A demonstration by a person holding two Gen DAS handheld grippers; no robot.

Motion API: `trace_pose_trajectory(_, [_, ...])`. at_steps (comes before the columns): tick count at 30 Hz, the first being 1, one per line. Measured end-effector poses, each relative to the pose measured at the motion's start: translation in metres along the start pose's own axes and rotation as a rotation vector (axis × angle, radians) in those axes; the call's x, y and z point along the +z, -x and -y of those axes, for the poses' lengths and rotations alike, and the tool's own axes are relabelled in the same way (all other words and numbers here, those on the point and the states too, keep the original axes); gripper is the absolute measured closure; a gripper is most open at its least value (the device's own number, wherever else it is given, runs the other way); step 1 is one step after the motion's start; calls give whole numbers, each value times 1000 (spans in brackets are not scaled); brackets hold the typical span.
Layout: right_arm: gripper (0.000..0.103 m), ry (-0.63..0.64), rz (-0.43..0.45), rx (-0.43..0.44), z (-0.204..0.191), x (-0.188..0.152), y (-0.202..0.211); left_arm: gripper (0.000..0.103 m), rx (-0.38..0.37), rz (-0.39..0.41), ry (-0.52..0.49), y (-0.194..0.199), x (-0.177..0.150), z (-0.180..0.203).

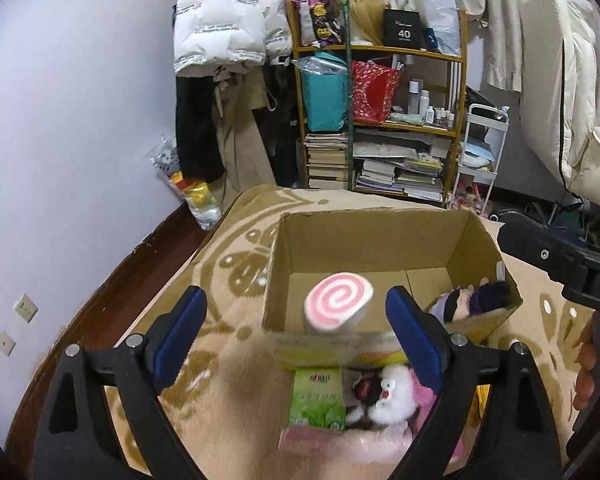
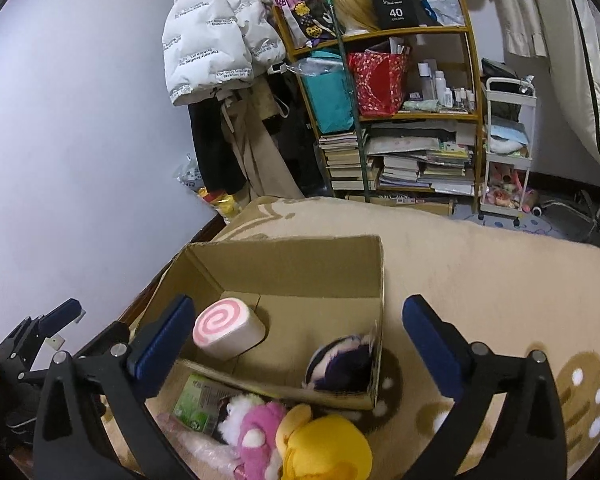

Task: Organize soft objects
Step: 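Open the right gripper to drop the doll in the box while the left gripper releases the cushion, then move the right tool to the yellow plush while the left tool approaches the pink plastic-wrapped roll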

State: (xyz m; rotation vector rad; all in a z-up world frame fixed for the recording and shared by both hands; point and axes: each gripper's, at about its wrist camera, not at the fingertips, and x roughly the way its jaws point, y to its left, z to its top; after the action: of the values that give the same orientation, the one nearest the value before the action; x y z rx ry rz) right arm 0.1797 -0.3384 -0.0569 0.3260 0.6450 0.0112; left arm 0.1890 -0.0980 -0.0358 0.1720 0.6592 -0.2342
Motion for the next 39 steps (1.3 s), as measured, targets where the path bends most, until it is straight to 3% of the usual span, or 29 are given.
trace_pose_trajectory(20, [0,-33,-86,-41,-3,-43,48,10,22,-108,82,36,-49,-10])
trace_pose_trajectory(31, [0,-58,-155,-77,5,-59,33,10,24,-187,70,10,-75,-3])
trace_pose_trajectory(39, [0,-104,-233,-106,16,-72,6,10,20,-263,124,-20,-89,-9])
